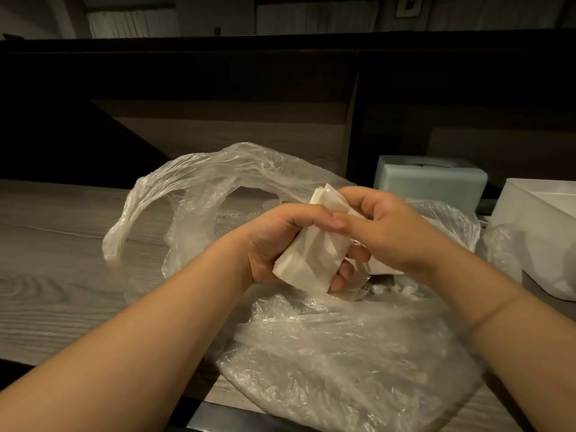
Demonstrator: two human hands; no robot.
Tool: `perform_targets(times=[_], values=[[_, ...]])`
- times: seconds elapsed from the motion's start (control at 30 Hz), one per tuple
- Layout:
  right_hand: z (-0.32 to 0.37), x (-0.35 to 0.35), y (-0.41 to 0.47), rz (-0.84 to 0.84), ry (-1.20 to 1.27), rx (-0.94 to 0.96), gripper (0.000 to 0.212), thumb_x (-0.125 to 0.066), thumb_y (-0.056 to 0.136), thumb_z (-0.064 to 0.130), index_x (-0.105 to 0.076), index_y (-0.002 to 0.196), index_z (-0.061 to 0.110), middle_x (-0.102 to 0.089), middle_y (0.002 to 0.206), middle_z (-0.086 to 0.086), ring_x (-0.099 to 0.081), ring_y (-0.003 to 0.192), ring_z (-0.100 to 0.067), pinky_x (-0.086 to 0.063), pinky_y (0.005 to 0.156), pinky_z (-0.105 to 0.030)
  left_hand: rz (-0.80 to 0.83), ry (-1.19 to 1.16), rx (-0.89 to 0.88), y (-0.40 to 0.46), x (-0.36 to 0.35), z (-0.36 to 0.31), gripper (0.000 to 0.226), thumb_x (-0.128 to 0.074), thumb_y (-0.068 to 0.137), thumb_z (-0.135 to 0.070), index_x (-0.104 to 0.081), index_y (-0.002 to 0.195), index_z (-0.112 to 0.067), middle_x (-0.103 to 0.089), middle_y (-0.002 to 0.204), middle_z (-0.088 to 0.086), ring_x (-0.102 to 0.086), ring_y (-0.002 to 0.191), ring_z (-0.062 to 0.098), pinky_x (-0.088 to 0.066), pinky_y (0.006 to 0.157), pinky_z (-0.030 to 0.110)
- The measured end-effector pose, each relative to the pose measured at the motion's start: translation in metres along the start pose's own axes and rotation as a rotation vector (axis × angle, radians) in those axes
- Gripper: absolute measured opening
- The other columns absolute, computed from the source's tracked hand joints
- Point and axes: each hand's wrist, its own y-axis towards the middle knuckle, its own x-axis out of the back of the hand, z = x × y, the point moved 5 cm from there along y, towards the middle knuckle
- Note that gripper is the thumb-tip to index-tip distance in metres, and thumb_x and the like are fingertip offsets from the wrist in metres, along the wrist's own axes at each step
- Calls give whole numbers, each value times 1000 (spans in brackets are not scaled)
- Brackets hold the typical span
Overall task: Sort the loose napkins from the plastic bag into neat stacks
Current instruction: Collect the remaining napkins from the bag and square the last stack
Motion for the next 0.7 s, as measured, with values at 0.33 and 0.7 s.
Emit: perform_targets(times=[0.33, 0.7], values=[[-11, 23, 7, -179, -274, -102, 20, -59, 94, 8, -62, 95, 28, -64, 91, 8, -61, 78, -6, -52, 61, -18, -323, -342, -134, -1, 26, -14, 54, -61, 79, -29, -59, 127, -6, -68, 98, 12, -60, 78, 25, -45, 77, 36], [-9, 0, -10, 491, -587, -166, 30, -83, 79, 37, -70, 100, 55, -56, 103, 43, -54, 97, 15, -48, 85, -19, -349, -389, -186, -4, 32, -18, 54, -61, 80, -34, -59, 127, -7, -66, 100, 10, -58, 78, 22, -48, 73, 34]])
